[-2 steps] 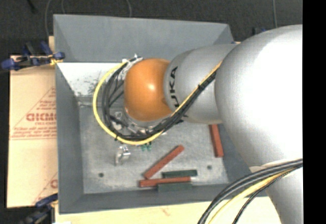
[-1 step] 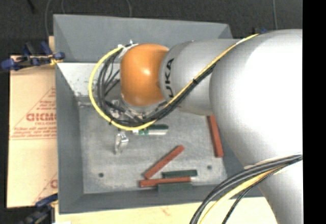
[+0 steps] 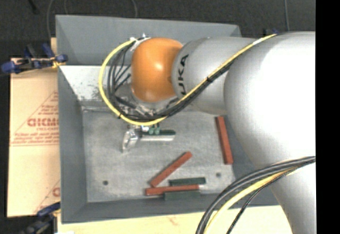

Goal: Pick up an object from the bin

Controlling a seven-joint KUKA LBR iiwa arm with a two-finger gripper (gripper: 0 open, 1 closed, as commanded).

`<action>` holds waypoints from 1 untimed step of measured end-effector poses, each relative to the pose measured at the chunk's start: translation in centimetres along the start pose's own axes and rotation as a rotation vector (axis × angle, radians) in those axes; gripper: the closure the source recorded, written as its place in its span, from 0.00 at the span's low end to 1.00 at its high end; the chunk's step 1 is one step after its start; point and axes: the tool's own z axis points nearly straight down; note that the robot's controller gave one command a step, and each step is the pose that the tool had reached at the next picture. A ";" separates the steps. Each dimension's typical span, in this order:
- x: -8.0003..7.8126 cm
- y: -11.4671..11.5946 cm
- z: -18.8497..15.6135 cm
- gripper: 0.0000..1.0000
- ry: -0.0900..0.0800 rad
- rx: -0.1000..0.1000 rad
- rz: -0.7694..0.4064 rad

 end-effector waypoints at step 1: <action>-0.6 -4.4 -0.5 0.00 0.005 0.010 0.007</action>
Offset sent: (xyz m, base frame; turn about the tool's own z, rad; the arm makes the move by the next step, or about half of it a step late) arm 0.0312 -0.0643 -0.0071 -0.0343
